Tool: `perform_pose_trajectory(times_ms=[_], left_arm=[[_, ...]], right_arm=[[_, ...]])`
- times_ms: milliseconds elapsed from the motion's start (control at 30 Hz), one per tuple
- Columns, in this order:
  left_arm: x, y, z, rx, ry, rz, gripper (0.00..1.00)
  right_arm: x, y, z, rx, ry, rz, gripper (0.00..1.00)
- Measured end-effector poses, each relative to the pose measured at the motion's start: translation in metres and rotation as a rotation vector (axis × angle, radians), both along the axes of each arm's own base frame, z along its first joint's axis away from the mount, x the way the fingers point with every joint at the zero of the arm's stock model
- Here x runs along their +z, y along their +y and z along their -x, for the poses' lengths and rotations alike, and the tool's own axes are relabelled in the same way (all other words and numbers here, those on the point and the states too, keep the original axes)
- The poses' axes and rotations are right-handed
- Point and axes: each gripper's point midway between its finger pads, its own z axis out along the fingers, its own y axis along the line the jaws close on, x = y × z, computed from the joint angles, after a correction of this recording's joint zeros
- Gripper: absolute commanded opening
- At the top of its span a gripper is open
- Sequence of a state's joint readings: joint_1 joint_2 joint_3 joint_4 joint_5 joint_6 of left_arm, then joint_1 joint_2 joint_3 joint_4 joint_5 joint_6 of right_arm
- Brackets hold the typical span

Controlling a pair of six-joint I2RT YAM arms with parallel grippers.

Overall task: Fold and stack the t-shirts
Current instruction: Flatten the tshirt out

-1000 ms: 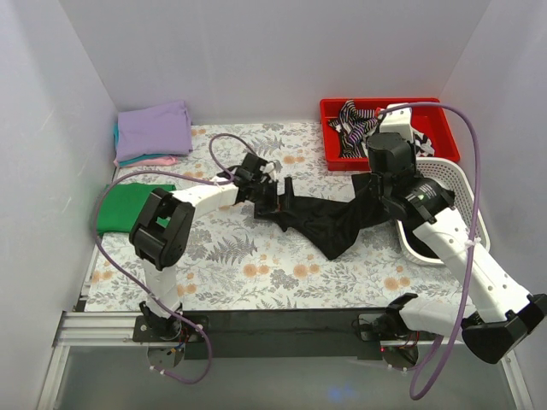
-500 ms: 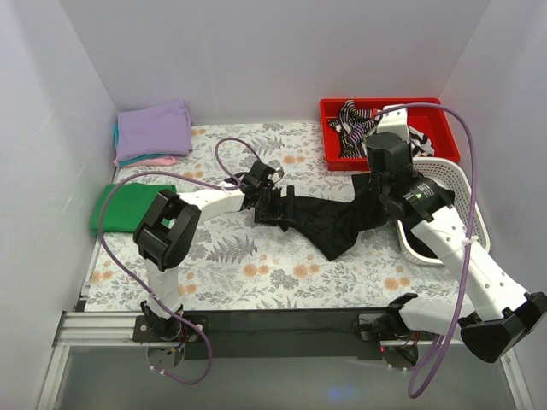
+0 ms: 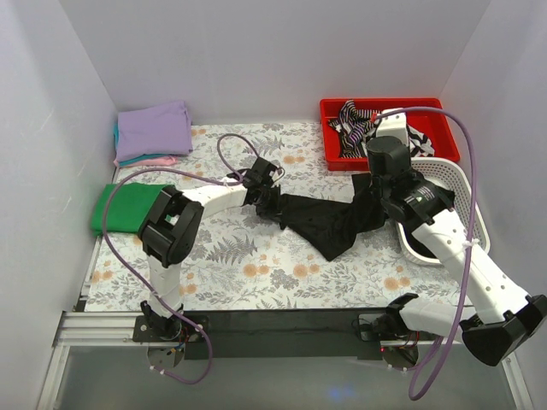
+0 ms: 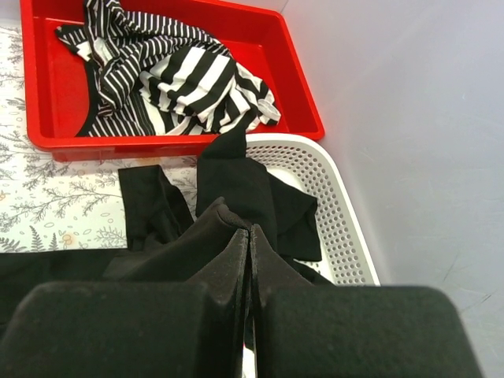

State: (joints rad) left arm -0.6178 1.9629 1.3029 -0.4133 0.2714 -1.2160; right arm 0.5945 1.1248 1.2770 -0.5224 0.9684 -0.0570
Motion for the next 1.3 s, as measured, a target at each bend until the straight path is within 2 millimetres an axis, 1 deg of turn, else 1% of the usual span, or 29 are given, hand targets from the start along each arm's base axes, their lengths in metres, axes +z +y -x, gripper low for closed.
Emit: perform_pose_trajectory(times_ms=[67,133,200,233,267,300,333,367,400,433,467,533,567,600,700,833,933,1000,1033,1100,1133,1300], left_arm=[[0.02,0.003,-0.007,0.001,-0.029,-0.022,0.0],[0.068,0.009,-0.027,0.013,-0.121,-0.006,0.0],[0.136,0.028,-0.05,0.058,-0.253,0.038,0.0],[0.174,0.045,-0.061,0.094,-0.328,0.059,0.0],[0.205,0.059,-0.067,0.125,-0.393,0.076,0.0],[0.244,0.081,-0.072,0.173,-0.48,0.089,0.0],[0.278,0.103,-0.073,0.222,-0.557,0.092,0.0],[0.311,0.122,-0.069,0.264,-0.632,0.095,0.0],[0.333,0.132,-0.062,0.287,-0.682,0.098,0.0],[0.359,0.141,-0.05,0.301,-0.736,0.106,0.0],[0.378,0.145,-0.037,0.303,-0.777,0.117,0.0],[0.403,0.154,-0.014,0.311,-0.829,0.124,0.0],[0.413,0.16,-0.003,0.318,-0.848,0.12,0.0],[0.417,0.165,0.005,0.326,-0.857,0.113,0.0],[0.421,0.183,0.021,0.367,-0.851,0.064,0.0],[0.411,0.201,0.037,0.406,-0.813,-0.007,0.0],[0.399,0.21,0.045,0.424,-0.788,-0.046,0.0],[0.381,0.211,0.048,0.418,-0.751,-0.061,0.0],[0.367,0.209,0.046,0.412,-0.73,-0.065,0.0],[0.331,0.201,0.042,0.384,-0.658,-0.079,0.0],[0.307,0.194,0.036,0.366,-0.615,-0.087,0.0],[0.166,0.164,0.003,0.279,-0.307,-0.179,0.0]], right_arm=[[0.003,-0.001,0.002,0.003,-0.007,-0.006,0.01],[0.008,-0.003,0.006,0.008,-0.023,-0.017,0.01],[0.017,-0.006,0.012,0.023,-0.049,-0.039,0.01],[0.02,-0.007,0.015,0.032,-0.061,-0.05,0.01],[0.024,-0.007,0.018,0.044,-0.073,-0.061,0.01],[0.029,-0.008,0.022,0.057,-0.088,-0.075,0.01],[0.034,-0.009,0.026,0.071,-0.103,-0.089,0.01],[0.037,-0.009,0.029,0.084,-0.114,-0.1,0.01],[0.041,-0.008,0.032,0.104,-0.126,-0.115,0.01],[0.044,-0.008,0.035,0.115,-0.135,-0.125,0.01],[0.047,-0.007,0.038,0.138,-0.145,-0.14,0.01],[0.053,-0.004,0.044,0.184,-0.164,-0.167,0.01],[0.057,-0.002,0.048,0.211,-0.175,-0.184,0.01],[0.06,0.0,0.052,0.235,-0.188,-0.198,0.01],[0.073,0.004,0.066,0.313,-0.232,-0.25,0.01],[0.081,0.015,0.082,0.431,-0.253,-0.294,0.01],[0.075,0.03,0.086,0.52,-0.217,-0.307,0.01],[0.065,0.039,0.085,0.553,-0.177,-0.308,0.01],[0.058,0.043,0.083,0.566,-0.153,-0.307,0.01],[0.04,0.051,0.079,0.582,-0.099,-0.297,0.01],[0.03,0.054,0.076,0.585,-0.068,-0.289,0.01],[-0.012,0.066,0.061,0.581,0.053,-0.252,0.01]])
